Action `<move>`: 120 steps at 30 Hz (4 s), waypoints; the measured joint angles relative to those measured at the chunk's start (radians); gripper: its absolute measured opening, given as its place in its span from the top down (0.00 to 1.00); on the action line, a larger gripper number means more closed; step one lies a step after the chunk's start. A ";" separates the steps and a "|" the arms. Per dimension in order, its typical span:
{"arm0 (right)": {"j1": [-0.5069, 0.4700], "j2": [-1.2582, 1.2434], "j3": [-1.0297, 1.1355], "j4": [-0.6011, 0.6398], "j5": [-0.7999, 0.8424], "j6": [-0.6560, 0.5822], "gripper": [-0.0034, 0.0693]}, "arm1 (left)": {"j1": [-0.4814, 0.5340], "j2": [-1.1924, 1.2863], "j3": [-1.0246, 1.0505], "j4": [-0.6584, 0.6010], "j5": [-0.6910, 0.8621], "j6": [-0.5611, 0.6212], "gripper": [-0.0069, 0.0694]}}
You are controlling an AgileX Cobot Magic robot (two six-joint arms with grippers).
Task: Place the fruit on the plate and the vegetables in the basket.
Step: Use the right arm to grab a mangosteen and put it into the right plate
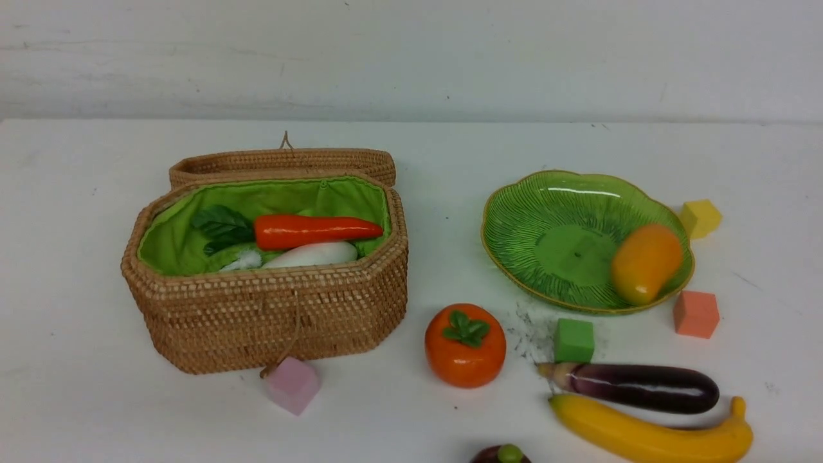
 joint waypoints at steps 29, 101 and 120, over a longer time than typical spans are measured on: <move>0.000 0.000 0.000 0.000 0.000 0.000 0.62 | 0.000 -0.011 0.016 0.039 0.030 -0.014 0.93; 0.000 -0.001 0.012 0.102 -0.243 0.062 0.62 | 0.391 -0.416 0.774 -0.057 -0.500 0.159 0.87; 0.000 0.082 -0.186 0.385 -0.501 0.125 0.62 | 0.391 -0.416 0.774 -0.057 -0.499 0.159 0.85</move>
